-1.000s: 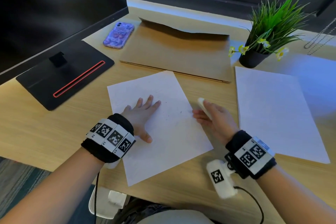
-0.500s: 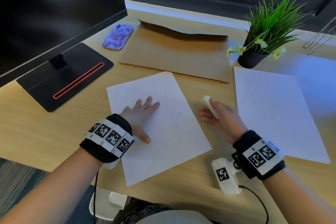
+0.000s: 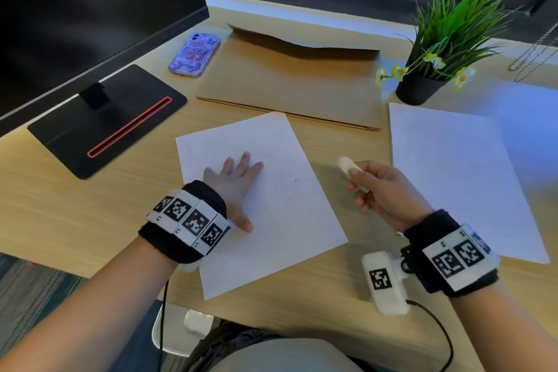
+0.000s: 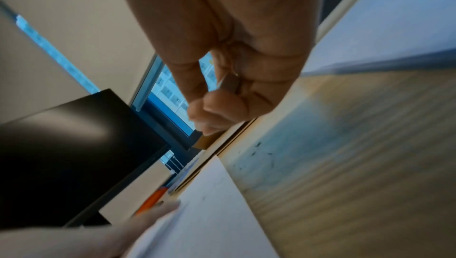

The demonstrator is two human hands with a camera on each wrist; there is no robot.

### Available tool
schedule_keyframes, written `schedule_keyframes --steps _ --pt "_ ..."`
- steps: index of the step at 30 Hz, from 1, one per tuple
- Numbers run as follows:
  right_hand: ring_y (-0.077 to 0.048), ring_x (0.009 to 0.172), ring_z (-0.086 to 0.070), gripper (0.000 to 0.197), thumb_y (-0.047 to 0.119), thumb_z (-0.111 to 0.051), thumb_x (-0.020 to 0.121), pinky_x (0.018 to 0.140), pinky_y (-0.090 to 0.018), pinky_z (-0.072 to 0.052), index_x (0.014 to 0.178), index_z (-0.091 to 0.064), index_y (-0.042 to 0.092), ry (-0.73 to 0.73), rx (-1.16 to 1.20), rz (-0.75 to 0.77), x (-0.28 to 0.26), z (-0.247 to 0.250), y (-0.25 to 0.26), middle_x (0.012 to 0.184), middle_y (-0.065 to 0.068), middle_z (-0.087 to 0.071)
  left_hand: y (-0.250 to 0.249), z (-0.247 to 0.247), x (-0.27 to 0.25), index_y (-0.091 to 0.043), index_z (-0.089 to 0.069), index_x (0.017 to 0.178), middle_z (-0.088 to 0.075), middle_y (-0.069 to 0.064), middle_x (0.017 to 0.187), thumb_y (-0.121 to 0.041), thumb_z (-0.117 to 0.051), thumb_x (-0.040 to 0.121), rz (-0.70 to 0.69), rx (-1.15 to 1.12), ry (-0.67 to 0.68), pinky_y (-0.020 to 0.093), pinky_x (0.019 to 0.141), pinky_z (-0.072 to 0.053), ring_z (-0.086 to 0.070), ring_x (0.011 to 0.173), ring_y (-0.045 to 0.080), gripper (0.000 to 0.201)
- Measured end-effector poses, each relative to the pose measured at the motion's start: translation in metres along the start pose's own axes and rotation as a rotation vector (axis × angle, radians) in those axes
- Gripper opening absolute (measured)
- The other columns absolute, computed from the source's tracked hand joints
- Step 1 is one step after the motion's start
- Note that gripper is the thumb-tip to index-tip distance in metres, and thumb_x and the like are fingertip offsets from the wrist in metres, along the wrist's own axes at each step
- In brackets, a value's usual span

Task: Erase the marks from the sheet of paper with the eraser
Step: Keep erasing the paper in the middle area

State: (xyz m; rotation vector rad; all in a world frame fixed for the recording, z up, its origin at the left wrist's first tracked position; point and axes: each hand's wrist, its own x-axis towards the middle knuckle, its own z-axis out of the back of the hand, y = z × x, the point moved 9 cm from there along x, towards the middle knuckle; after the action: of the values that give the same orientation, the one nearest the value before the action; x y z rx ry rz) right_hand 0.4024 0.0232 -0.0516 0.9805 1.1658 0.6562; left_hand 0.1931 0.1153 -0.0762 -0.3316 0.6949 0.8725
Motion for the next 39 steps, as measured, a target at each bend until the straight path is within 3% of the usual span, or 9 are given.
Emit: schedule_keyframes --steps 6,10,14,17,20,23,29,34,39 --pt "-0.010 0.046 -0.049 0.012 0.010 -0.057 0.091 0.041 -0.019 -0.038 0.100 -0.062 0.017 0.062 -0.282 -0.007 -0.014 -0.010 -0.012 0.070 -0.002 -0.060 -0.053 0.002 -0.004 -0.030 0.025 0.145 0.037 0.000 0.150 -0.045 -0.074 0.075 -0.215 -0.087 -0.019 0.056 0.112 0.008 0.029 0.139 0.030 0.122" --pt "-0.003 0.045 -0.050 0.011 0.015 -0.060 0.090 0.045 -0.013 -0.040 0.101 -0.064 0.012 0.183 -0.576 0.045 -0.020 -0.031 -0.016 0.074 0.000 -0.062 -0.086 -0.002 -0.006 -0.044 0.018 0.144 0.035 -0.002 0.151 -0.046 -0.075 0.073 -0.351 -0.014 0.012 0.059 0.110 0.007 0.030 0.137 0.036 0.117" --pt "-0.003 0.073 -0.055 0.021 0.018 -0.058 0.091 0.063 -0.015 -0.041 0.111 -0.065 0.019 0.182 -0.832 0.140 -0.019 -0.039 -0.013 0.106 0.005 -0.065 -0.091 -0.013 -0.001 -0.051 0.014 0.142 0.036 0.000 0.150 -0.044 -0.075 0.073 -0.339 0.068 0.056 0.064 0.108 0.005 0.028 0.136 0.043 0.113" --pt "-0.011 0.102 -0.056 0.027 0.018 -0.057 0.092 0.079 -0.019 -0.037 0.118 -0.063 0.021 0.130 -0.923 0.175 -0.021 -0.040 -0.011 0.116 0.003 -0.063 -0.089 -0.015 0.002 -0.052 0.014 0.141 0.037 -0.001 0.149 -0.046 -0.075 0.073 -0.335 0.080 0.065 0.064 0.108 0.007 0.029 0.136 0.043 0.112" --pt "-0.014 0.110 -0.054 0.031 0.018 -0.056 0.092 0.086 -0.019 -0.038 0.123 -0.061 0.021 0.251 -1.041 0.191 -0.036 -0.055 -0.020 0.120 0.001 -0.060 -0.088 -0.016 0.003 -0.052 0.016 0.141 0.038 -0.001 0.149 -0.049 -0.073 0.073 -0.331 0.108 0.064 0.064 0.107 0.005 0.029 0.135 0.045 0.113" --pt "-0.011 0.111 -0.054 0.032 0.016 -0.056 0.092 0.082 -0.011 -0.034 0.123 -0.061 0.021 0.353 -1.053 0.177 -0.045 -0.063 -0.023 0.120 0.004 -0.060 -0.088 -0.017 0.004 -0.051 0.018 0.141 0.040 0.000 0.148 -0.050 -0.073 0.072 -0.332 0.125 0.063 0.065 0.107 0.005 0.029 0.134 0.046 0.114" --pt "-0.016 0.104 -0.052 0.029 0.019 -0.053 0.094 0.074 -0.019 -0.034 0.121 -0.062 0.020 0.150 -1.010 0.141 -0.025 -0.050 -0.013 0.105 0.002 -0.053 -0.088 -0.017 0.004 -0.051 0.019 0.140 0.040 0.000 0.148 -0.049 -0.072 0.074 -0.332 0.128 0.058 0.064 0.108 0.005 0.029 0.135 0.044 0.113" --pt "-0.011 0.097 -0.052 0.027 0.016 -0.054 0.092 0.077 -0.017 -0.037 0.115 -0.065 0.021 0.303 -1.023 0.163 -0.042 -0.062 -0.029 0.107 0.004 -0.055 -0.087 -0.018 0.005 -0.050 0.020 0.141 0.040 0.000 0.148 -0.052 -0.072 0.073 -0.337 0.138 0.055 0.065 0.107 0.004 0.029 0.135 0.045 0.115" --pt "-0.009 0.088 -0.040 0.031 0.019 -0.050 0.096 0.060 -0.006 -0.030 0.126 -0.059 0.020 0.128 -1.055 0.175 -0.027 -0.052 -0.011 0.096 0.005 -0.043 -0.088 -0.016 0.005 -0.051 0.019 0.141 0.038 0.001 0.149 -0.051 -0.072 0.074 -0.329 0.143 0.049 0.064 0.108 0.003 0.028 0.136 0.044 0.113"
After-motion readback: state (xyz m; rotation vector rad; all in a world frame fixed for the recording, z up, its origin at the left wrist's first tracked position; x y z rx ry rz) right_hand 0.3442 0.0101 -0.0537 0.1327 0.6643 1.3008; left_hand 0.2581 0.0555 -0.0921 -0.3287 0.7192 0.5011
